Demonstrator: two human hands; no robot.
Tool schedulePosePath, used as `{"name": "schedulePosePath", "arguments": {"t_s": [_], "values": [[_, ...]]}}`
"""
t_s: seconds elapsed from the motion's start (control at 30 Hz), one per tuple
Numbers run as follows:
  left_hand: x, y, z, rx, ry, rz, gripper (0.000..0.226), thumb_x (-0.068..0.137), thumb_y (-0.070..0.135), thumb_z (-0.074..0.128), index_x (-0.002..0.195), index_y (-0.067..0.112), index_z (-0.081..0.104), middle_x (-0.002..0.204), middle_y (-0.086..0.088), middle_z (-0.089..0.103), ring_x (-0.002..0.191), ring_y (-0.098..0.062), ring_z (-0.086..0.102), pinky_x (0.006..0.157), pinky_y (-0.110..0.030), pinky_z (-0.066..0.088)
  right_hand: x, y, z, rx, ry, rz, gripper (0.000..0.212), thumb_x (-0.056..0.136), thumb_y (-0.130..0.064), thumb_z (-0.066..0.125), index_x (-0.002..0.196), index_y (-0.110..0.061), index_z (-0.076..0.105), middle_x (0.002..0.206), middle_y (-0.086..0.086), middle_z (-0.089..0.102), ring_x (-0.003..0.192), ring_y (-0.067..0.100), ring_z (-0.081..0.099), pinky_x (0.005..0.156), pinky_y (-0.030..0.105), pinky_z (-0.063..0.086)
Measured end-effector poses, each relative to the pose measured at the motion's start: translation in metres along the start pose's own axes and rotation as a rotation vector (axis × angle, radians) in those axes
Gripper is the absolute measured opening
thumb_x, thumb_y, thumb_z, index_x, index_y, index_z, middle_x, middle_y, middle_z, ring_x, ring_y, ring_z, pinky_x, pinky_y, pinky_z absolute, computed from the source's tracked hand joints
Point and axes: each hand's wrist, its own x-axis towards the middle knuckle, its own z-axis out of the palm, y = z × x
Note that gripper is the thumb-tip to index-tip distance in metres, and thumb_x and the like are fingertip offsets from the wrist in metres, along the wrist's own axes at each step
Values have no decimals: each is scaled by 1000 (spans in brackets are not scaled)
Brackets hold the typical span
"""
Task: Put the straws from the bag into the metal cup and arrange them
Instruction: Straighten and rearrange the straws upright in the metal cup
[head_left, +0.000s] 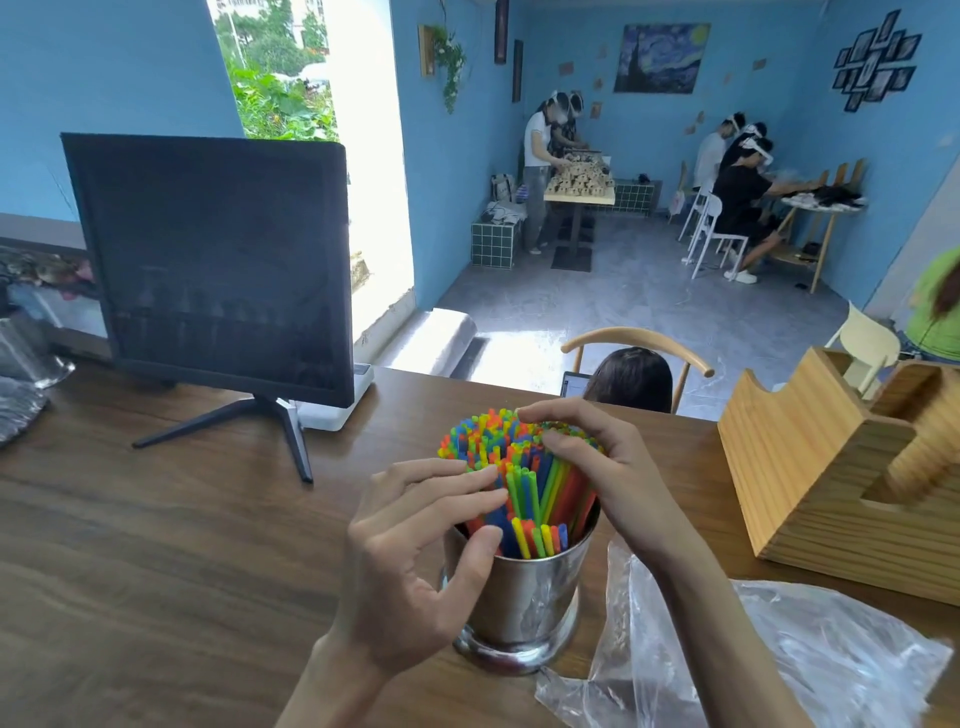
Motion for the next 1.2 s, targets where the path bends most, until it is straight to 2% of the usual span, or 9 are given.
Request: {"name": "schedulePosePath", "arguments": {"t_s": [0.17, 0.23, 0.3, 0.4, 0.5, 0.6, 0.7, 0.87, 1.2], "values": [[2, 15, 7, -172, -27, -34, 21, 88, 19, 68, 107, 19, 78, 113, 11, 74, 111, -23, 66, 94, -37, 52, 2, 1, 4, 11, 56, -27, 28, 93, -23, 59, 118, -23, 71, 119, -6, 72, 116, 14, 65, 102, 38, 51], [7, 20, 10, -425, -3, -227, 27, 90, 21, 65, 115, 24, 73, 110, 5, 75, 111, -26, 67, 97, -38, 52, 2, 3, 6, 37, 96, -45, 35, 92, -23, 58, 126, -27, 65, 122, -8, 70, 117, 16, 64, 102, 40, 52], [19, 20, 10, -594, 83, -442, 27, 92, 25, 64, 118, 30, 71, 108, 0, 75, 109, -26, 68, 98, -38, 52, 2, 4, 7, 87, 123, -51, 40, 91, -21, 55, 130, -27, 60, 117, -11, 70, 114, 18, 66, 94, 31, 55], [43, 2, 9, -307, 98, -529, 17, 96, 27, 69, 102, 42, 74, 105, 16, 72, 106, -10, 65, 90, -30, 53, 1, 3, 8, 137, 155, -50, 41, 90, -22, 52, 131, -24, 59, 115, -12, 70, 110, 16, 69, 85, 18, 53], [64, -17, 10, -105, -110, -547, 20, 95, 27, 67, 99, 45, 74, 100, 22, 65, 101, 5, 58, 82, -16, 46, 4, 5, 9, 120, 167, -35, 39, 90, -24, 51, 128, -26, 61, 115, -9, 70, 111, 15, 68, 87, 22, 54], [68, -26, 12, -24, -274, -483, 28, 97, 19, 64, 97, 44, 77, 96, 19, 63, 98, 1, 57, 80, -19, 49, 5, 7, 9, 95, 156, -35, 39, 91, -23, 51, 128, -26, 61, 116, -9, 69, 112, 14, 67, 91, 26, 55], [68, -25, 8, -14, -352, -454, 29, 92, 34, 53, 102, 41, 79, 99, 20, 63, 100, -2, 58, 83, -32, 54, 5, 6, 7, 77, 137, -30, 38, 92, -24, 50, 128, -28, 61, 115, -12, 68, 113, 14, 67, 93, 28, 57], [68, -24, 2, 46, -360, -347, 41, 89, 48, 41, 118, 49, 70, 101, 31, 59, 106, 0, 56, 85, -30, 53, 5, 6, 8, 89, 138, -18, 36, 92, -23, 51, 126, -29, 62, 115, -6, 69, 111, 16, 68, 94, 32, 58], [76, -15, -8, 74, -482, -360, 35, 78, 47, 48, 97, 50, 77, 105, 29, 54, 108, 0, 51, 87, -30, 52, 4, 6, 8, 63, 116, 3, 34, 92, -26, 50, 123, -28, 64, 116, -14, 70, 113, 12, 67, 91, 26, 57]]}}
